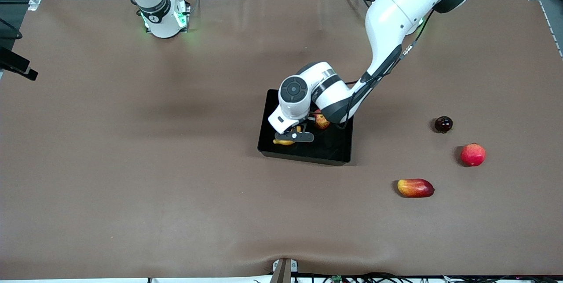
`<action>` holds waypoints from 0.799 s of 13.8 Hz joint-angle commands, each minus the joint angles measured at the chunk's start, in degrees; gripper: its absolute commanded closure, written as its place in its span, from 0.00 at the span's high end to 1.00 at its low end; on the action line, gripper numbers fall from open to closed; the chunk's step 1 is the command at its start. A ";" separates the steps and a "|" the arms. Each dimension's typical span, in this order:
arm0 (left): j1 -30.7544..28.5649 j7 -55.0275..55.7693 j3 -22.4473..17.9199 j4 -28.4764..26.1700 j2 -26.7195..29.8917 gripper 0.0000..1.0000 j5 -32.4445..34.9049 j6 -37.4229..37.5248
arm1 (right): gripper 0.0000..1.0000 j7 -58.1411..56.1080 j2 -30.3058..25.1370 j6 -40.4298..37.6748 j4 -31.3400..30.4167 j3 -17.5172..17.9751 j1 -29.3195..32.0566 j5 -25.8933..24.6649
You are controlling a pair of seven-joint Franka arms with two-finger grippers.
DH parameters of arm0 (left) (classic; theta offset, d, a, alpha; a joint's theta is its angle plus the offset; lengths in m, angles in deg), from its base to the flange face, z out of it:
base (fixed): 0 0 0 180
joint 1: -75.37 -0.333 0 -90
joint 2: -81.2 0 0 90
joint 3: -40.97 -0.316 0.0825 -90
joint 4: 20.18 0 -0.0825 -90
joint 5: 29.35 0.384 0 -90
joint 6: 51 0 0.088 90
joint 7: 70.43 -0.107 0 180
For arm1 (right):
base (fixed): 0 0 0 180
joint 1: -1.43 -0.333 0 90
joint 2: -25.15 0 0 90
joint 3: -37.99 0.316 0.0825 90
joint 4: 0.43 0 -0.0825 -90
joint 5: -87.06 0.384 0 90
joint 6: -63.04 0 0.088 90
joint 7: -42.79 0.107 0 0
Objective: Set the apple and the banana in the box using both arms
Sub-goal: 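Lower the banana into the box and open the left gripper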
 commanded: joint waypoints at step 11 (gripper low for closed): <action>-13.45 -4.87 -2.00 1.45 24.61 1.00 -0.59 15.78 | 1.00 -0.53 0.42 -0.13 0.37 0.55 1.17 0.70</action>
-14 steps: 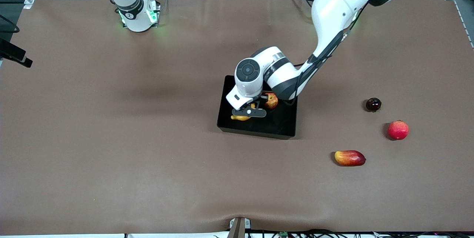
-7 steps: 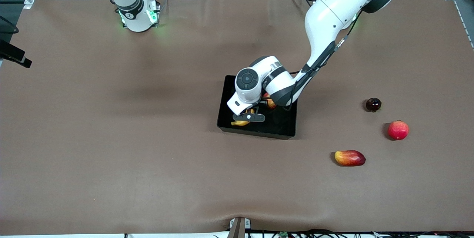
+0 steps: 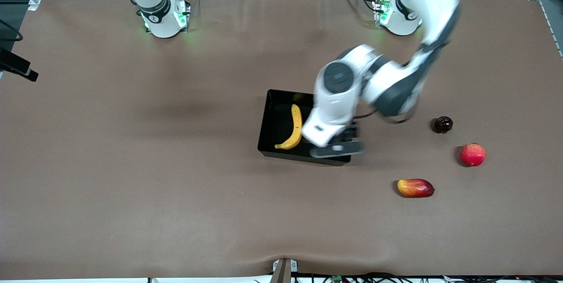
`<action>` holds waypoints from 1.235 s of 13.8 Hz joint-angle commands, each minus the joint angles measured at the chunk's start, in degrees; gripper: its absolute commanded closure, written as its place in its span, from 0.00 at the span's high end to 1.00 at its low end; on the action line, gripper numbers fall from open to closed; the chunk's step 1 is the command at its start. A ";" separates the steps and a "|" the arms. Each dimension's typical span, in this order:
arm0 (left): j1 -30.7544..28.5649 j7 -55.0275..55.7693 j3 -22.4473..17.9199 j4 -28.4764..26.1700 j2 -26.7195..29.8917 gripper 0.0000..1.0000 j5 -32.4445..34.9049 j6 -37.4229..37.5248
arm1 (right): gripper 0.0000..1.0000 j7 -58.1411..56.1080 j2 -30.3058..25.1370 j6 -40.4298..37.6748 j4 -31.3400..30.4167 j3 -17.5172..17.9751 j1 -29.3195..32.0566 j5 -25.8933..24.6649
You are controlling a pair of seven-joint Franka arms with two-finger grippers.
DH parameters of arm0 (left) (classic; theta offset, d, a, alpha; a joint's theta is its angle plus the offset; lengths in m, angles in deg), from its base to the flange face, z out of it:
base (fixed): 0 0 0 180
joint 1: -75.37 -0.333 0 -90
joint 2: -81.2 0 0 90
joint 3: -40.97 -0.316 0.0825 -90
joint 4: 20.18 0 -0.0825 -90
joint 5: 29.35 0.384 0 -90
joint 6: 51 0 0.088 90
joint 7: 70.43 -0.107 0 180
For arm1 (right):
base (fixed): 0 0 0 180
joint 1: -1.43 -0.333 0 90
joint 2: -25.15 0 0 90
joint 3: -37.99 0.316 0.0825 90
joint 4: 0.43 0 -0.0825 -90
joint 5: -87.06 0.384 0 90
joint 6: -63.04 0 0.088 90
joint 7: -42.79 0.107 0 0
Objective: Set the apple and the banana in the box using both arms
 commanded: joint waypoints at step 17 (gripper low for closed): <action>-9.23 -37.67 -19.65 -21.98 37.78 1.00 -21.95 10.54 | 1.00 -0.62 0.46 -0.16 0.38 0.58 1.44 0.61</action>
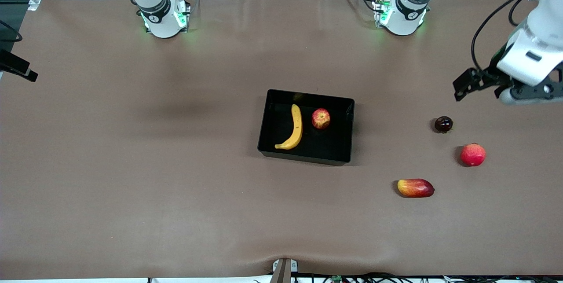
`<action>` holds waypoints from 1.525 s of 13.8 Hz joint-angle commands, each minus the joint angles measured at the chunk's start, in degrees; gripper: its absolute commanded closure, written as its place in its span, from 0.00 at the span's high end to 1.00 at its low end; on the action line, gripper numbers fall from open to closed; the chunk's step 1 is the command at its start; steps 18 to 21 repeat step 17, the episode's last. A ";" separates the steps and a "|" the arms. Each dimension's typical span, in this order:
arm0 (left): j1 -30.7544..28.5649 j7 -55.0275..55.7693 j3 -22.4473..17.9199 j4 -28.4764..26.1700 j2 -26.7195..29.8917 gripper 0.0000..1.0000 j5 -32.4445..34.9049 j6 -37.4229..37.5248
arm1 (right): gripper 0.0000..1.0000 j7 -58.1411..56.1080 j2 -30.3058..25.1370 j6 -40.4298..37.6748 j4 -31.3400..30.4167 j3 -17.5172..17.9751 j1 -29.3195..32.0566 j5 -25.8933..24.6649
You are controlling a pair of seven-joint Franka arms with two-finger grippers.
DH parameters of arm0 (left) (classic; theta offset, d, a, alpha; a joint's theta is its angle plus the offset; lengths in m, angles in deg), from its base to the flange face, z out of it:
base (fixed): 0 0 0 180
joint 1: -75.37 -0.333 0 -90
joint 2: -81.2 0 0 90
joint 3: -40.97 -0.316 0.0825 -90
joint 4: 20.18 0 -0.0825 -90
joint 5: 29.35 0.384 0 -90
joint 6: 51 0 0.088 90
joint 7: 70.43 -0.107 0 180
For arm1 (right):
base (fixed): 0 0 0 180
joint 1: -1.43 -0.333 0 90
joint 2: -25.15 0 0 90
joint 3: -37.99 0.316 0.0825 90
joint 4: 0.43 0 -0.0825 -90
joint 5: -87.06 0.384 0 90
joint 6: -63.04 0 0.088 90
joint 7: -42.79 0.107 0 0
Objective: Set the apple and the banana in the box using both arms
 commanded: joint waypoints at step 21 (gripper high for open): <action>-0.41 -3.16 -0.87 -3.67 4.44 1.00 -2.24 1.79 | 1.00 -0.53 0.35 -0.10 0.40 0.64 1.37 0.61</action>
